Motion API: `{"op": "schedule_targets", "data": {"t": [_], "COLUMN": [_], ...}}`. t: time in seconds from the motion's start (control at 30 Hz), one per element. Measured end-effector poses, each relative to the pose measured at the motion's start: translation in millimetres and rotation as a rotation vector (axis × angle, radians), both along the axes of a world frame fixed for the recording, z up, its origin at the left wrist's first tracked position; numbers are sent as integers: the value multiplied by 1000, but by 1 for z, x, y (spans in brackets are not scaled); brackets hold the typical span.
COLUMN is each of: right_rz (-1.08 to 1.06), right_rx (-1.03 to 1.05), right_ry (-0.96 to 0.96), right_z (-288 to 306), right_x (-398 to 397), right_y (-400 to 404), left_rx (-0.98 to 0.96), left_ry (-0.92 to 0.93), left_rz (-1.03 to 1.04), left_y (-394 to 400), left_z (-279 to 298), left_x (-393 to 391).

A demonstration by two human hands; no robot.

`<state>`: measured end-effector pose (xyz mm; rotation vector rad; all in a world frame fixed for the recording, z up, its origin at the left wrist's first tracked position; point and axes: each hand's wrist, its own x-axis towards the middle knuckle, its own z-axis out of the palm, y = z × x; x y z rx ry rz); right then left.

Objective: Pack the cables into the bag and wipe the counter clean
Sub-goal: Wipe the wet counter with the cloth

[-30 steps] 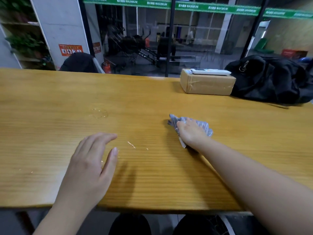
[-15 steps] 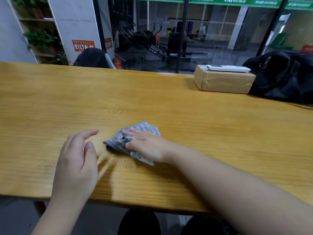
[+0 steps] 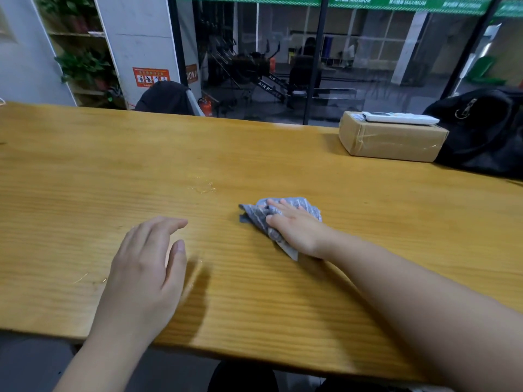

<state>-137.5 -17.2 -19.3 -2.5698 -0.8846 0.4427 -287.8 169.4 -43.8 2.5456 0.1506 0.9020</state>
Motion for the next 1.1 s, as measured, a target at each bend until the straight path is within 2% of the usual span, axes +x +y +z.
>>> {"op": "schedule_targets", "data": {"t": [0.1, 0.27, 0.53, 0.7, 0.83, 1.1], "right_rz": [-75, -177, -186, -21, 192, 580], "right_rx": [-69, -67, -159, -128, -91, -103], "right_ry": [-35, -75, -140, -116, -67, -139], "right_z": [1, -1, 2, -2, 0, 2], "right_x": [24, 55, 100, 114, 104, 38], "right_y": [24, 62, 121, 171, 193, 139], "left_rx": [-1, -1, -40, -80, -146, -167], "left_ry": [20, 57, -80, -64, -72, -109], "left_rz": [-24, -79, -4, 36, 84, 107], "left_y": [4, 18, 41, 44, 45, 40], "left_z": [0, 3, 0, -6, -4, -2], "left_x": [4, 12, 19, 25, 24, 22]}}
